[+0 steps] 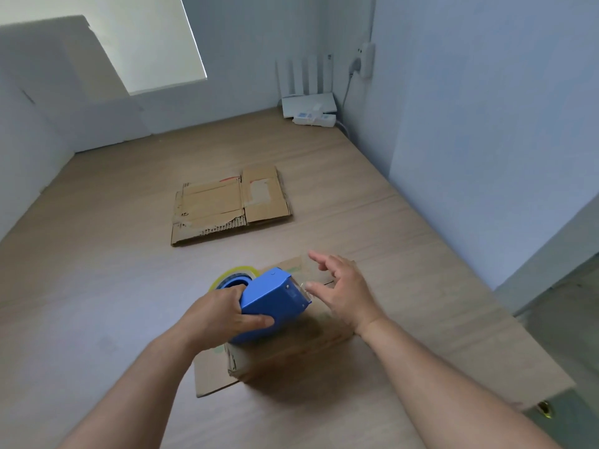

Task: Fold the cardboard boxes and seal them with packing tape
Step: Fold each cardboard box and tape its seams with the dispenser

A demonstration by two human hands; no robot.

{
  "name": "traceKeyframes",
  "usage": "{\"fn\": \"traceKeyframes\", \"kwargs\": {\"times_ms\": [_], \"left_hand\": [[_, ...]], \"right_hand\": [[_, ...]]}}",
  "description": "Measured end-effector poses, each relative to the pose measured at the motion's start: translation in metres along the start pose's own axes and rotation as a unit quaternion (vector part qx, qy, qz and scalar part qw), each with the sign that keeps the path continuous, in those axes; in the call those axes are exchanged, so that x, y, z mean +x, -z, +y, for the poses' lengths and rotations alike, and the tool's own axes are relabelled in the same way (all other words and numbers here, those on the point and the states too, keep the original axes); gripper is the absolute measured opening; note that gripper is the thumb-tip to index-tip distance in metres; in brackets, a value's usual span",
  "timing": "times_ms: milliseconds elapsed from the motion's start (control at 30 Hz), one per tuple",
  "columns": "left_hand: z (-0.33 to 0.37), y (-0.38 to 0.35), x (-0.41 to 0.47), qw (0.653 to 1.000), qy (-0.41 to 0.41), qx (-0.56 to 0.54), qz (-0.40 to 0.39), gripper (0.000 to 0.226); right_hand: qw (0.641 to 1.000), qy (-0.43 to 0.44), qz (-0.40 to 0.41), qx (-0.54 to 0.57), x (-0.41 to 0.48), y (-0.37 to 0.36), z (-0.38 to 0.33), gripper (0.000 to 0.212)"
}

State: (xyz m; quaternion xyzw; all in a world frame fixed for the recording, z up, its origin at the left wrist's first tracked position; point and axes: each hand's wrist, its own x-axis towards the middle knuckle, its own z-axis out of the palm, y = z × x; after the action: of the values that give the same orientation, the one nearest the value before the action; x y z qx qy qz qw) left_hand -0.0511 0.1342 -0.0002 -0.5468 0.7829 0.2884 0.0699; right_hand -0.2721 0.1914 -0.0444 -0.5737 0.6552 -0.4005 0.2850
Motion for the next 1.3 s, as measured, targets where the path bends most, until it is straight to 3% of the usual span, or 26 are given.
{"fn": "traceKeyframes", "kwargs": {"times_ms": [167, 367, 533, 833, 967, 1100, 1200, 1300], "left_hand": [[0.002, 0.002, 0.002, 1.000, -0.009, 0.026, -0.013, 0.056], [0.005, 0.010, 0.006, 0.999, -0.017, 0.036, -0.035, 0.054], [0.006, 0.011, 0.009, 0.998, -0.014, 0.038, -0.048, 0.056], [0.008, 0.021, 0.009, 0.997, -0.003, 0.011, -0.075, 0.052], [0.010, 0.034, 0.000, 0.993, 0.036, -0.059, -0.091, 0.064], [-0.007, 0.053, -0.015, 0.989, 0.118, -0.023, -0.081, 0.074], [-0.016, 0.059, -0.013, 0.985, 0.158, 0.020, -0.069, 0.063], [-0.008, 0.051, 0.002, 0.982, 0.163, 0.075, -0.062, 0.054]], "right_hand": [[0.993, -0.034, 0.020, 0.114, 0.002, -0.013, -0.001, 0.007], [0.991, -0.045, 0.040, 0.120, 0.000, -0.022, 0.002, 0.018], [0.994, -0.065, -0.002, 0.089, -0.001, -0.025, 0.004, 0.019], [0.983, -0.104, 0.052, 0.140, 0.001, -0.023, -0.003, 0.020], [0.982, -0.130, 0.037, 0.133, 0.000, -0.028, -0.002, 0.020], [0.961, -0.213, 0.084, 0.153, 0.010, -0.008, 0.010, 0.021], [0.957, -0.245, 0.097, 0.118, 0.019, 0.003, 0.015, 0.020], [0.970, -0.213, 0.098, 0.066, 0.016, 0.001, 0.013, 0.021]]}}
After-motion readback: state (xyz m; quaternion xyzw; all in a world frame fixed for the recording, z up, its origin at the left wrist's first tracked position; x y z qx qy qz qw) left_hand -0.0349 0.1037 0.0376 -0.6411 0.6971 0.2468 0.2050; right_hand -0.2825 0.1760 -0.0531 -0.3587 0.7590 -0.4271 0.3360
